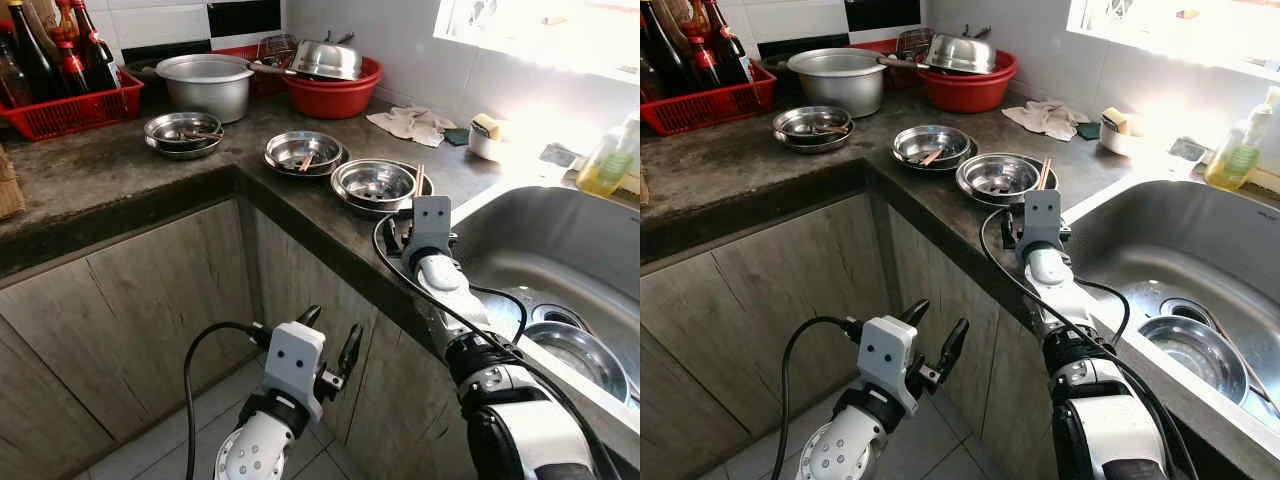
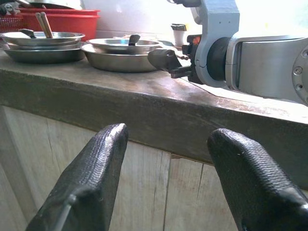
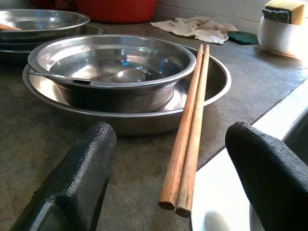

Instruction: Kitchen organization

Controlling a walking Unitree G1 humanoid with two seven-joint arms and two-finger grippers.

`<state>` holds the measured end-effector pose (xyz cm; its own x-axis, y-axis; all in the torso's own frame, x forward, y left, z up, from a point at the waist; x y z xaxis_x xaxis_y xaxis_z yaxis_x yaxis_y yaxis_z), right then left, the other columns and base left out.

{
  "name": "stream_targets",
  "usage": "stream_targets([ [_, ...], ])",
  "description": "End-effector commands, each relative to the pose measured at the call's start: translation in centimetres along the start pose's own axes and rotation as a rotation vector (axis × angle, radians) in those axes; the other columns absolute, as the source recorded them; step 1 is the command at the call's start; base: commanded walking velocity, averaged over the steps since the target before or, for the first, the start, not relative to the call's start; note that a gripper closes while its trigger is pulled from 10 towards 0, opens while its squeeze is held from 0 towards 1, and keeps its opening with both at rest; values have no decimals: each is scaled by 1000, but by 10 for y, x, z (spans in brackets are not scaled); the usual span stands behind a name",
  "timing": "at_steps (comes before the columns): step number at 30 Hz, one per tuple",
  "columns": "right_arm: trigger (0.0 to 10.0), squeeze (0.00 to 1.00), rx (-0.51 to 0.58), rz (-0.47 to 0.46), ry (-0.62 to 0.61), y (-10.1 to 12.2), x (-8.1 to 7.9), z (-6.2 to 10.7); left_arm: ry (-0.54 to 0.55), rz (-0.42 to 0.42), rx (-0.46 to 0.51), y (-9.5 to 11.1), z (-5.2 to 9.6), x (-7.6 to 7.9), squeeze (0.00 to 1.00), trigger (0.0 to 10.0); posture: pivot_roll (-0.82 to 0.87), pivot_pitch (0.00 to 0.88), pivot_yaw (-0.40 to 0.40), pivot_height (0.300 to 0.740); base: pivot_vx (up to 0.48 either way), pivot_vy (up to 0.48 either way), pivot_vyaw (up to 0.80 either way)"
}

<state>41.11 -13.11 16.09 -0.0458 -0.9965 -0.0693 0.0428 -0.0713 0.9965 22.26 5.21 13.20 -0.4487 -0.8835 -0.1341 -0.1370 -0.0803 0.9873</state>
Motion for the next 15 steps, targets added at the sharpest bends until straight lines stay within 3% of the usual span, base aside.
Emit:
stream_targets([
  [1, 10000, 0, 18, -7, -12, 7, 3, -3, 3, 4, 8, 4, 1, 1, 0, 10000, 151, 44, -86, 740, 0, 0, 0],
  [11, 10000, 0, 14, -5, -24, 7, 5, -4, 4, 4, 7, 4, 1, 1, 0, 10000, 151, 44, -85, 740, 0, 0, 0],
  [12, 7529, 0, 14, -5, -26, 7, 5, -5, 4, 4, 6, 4, 1, 1, 0, 10000, 151, 42, -83, 740, 0, 0, 0],
  [14, 6941, 0, 16, -6, -28, 7, 5, -5, 4, 4, 7, 4, 0, 1, 0, 10000, 151, 43, -86, 740, 0, 0, 0],
  [15, 0, 0, 16, -6, -29, 8, 6, -5, 4, 4, 7, 4, 0, 1, 0, 10000, 152, 42, -86, 740, 0, 0, 0],
])
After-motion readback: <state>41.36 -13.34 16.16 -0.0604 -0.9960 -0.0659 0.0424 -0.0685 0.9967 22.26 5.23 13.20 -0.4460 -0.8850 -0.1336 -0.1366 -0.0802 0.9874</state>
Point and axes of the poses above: a point about 5 cm out from each wrist's last joint towards the gripper, its own z axis pointing back from the gripper into the wrist, its own y axis along the axis of the wrist's last joint, x = y × z, the point moved 2 cm from there along -z, pointing out of the wrist towards the gripper, and after that the axes turned 5 degrees about -z, right-handed, at the moved point
